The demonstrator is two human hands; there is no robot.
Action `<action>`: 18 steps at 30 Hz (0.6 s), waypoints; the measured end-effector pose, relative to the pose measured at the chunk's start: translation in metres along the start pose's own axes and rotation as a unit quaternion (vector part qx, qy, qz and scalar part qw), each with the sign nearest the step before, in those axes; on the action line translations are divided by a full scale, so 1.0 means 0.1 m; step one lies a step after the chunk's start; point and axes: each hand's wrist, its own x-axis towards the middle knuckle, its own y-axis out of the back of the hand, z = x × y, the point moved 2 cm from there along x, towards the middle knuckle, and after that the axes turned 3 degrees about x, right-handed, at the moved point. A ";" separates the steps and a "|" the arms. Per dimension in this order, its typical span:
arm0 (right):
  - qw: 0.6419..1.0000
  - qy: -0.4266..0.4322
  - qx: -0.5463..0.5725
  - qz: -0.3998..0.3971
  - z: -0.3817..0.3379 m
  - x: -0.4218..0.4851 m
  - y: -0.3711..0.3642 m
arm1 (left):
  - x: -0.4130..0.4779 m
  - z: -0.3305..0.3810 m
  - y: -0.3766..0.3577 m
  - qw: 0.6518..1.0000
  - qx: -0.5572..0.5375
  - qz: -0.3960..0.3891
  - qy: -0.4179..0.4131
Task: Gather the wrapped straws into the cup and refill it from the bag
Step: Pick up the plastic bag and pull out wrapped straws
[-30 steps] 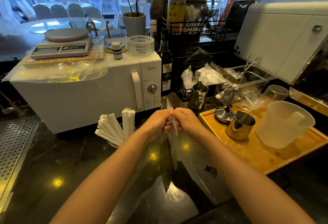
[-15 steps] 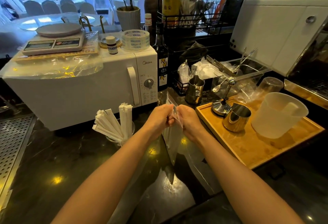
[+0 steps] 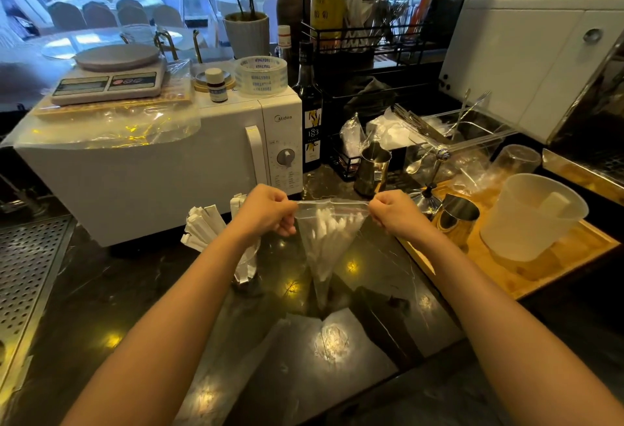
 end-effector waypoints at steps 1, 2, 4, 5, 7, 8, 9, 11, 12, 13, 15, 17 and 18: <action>1.000 -0.008 -0.014 -0.002 0.02 0.00 0.01 | 0.00 0.00 0.00 1.000 0.006 0.001 0.004; 1.000 -0.015 -0.024 -0.003 0.03 0.00 0.01 | -0.01 0.00 0.00 1.000 0.016 0.004 0.005; 0.999 -0.026 -0.031 0.002 0.03 -0.02 0.00 | 0.00 0.01 -0.01 0.999 0.027 0.018 0.001; 0.999 -0.029 -0.031 0.005 0.04 -0.02 0.00 | 0.00 0.02 -0.01 0.999 0.026 0.024 -0.003; 0.999 -0.031 -0.038 0.002 0.04 -0.05 0.01 | 0.01 0.05 -0.01 0.999 0.018 0.028 -0.009; 0.999 -0.033 -0.042 -0.006 0.04 -0.08 0.02 | 0.02 0.07 -0.01 0.999 0.013 0.028 -0.014; 0.998 -0.034 -0.043 -0.017 0.03 -0.11 0.03 | 0.02 0.10 -0.01 0.999 0.011 0.026 -0.021; 0.997 -0.049 -0.029 -0.046 0.02 -0.17 0.05 | 0.03 0.18 -0.02 0.999 0.019 0.014 -0.038; 0.996 -0.064 -0.005 -0.062 0.02 -0.20 0.05 | 0.03 0.22 -0.02 0.998 0.030 0.005 -0.050; 0.992 -0.086 0.044 -0.076 0.02 -0.23 0.06 | 0.04 0.28 -0.03 0.997 0.045 -0.004 -0.065; 0.963 -0.152 0.192 -0.112 0.07 -0.28 0.05 | 0.05 0.38 -0.04 0.992 0.080 -0.010 -0.097; 0.913 -0.212 0.308 -0.163 0.14 -0.31 0.01 | 0.07 0.49 -0.04 0.985 0.115 -0.007 -0.125; 0.888 -0.235 0.345 -0.193 0.19 -0.34 -0.03 | 0.08 0.54 -0.05 0.981 0.137 -0.013 -0.138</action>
